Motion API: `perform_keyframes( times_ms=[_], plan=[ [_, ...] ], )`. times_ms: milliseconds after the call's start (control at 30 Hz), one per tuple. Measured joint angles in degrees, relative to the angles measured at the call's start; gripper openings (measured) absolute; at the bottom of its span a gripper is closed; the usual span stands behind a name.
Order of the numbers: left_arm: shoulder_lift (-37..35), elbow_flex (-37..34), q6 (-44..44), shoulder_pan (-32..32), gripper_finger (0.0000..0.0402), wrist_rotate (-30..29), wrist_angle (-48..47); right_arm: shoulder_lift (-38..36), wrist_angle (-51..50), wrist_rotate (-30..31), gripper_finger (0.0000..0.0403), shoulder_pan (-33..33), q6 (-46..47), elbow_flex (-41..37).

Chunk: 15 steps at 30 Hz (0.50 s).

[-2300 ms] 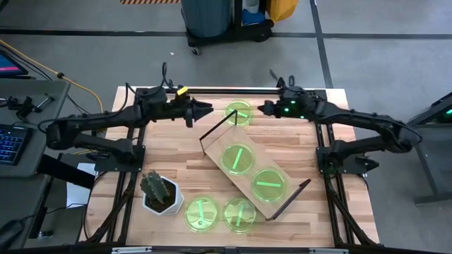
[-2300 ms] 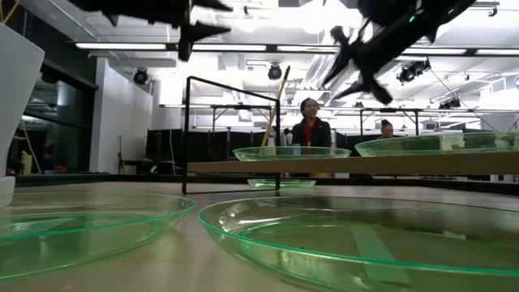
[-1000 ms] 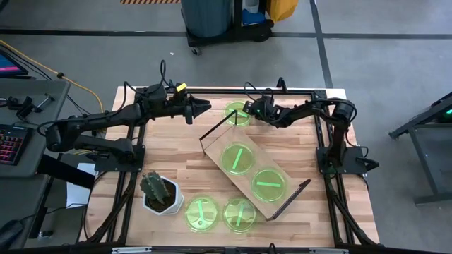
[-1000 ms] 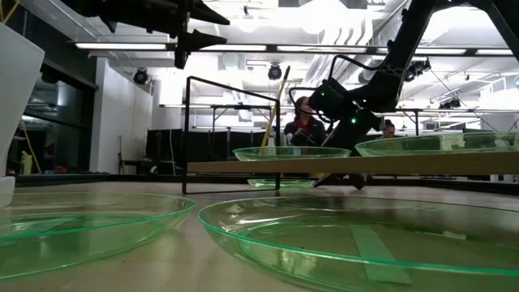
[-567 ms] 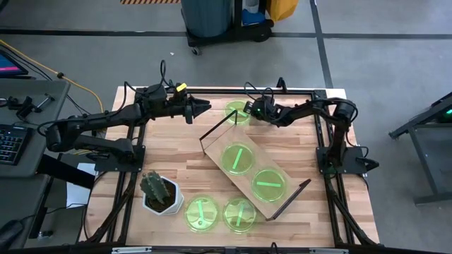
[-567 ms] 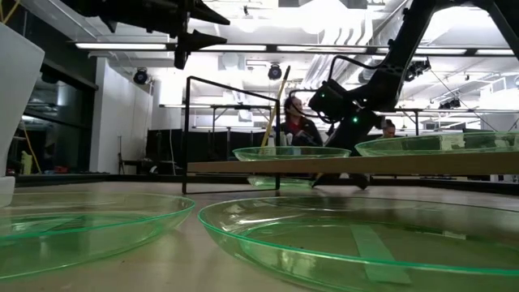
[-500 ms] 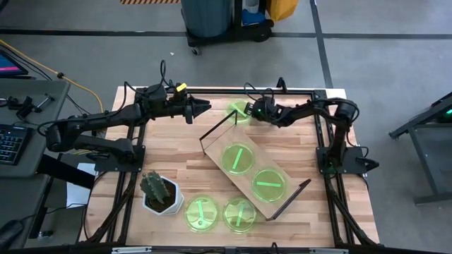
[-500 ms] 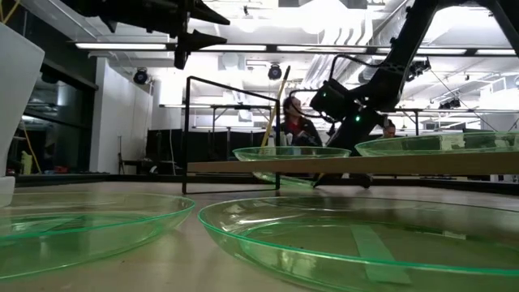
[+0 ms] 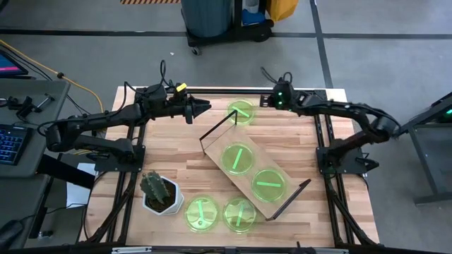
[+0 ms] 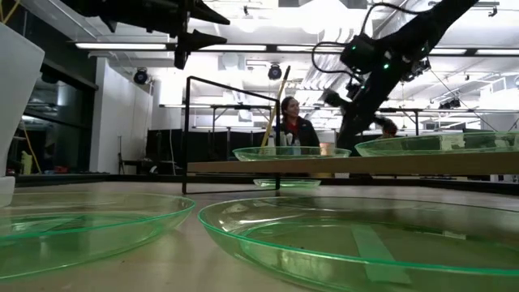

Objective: Place and stack plates onto a shelf
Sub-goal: Stack the top center transparent green plate on top of the left transparent green plate on the shelf

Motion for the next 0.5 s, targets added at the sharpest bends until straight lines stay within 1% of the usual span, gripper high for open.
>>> perform_keyframes(
  times_ms=[133,233,300,400,500],
  plan=[
    [0.0,0.0,0.0,0.0,0.0161,-0.9,0.0,-0.5,-2.6,-4.8,0.0,-0.2,0.1,0.0],
    [0.0,0.0,-0.3,0.0,0.0161,-2.5,0.3,2.9,-0.6,-4.8,0.0001,1.8,1.7,0.0],
    [0.0,0.0,-0.5,0.0,0.0161,-2.9,0.3,6.3,3.5,-5.2,0.001,3.0,1.8,0.0],
    [0.0,0.0,-1.2,0.0,0.0161,-3.0,0.3,12.2,10.2,-8.6,0.004,3.5,3.3,0.0],
    [0.0,0.0,-2.0,0.0,0.0161,-3.0,0.3,17.7,17.0,-10.2,0.0086,2.4,5.5,0.0]
  ],
)
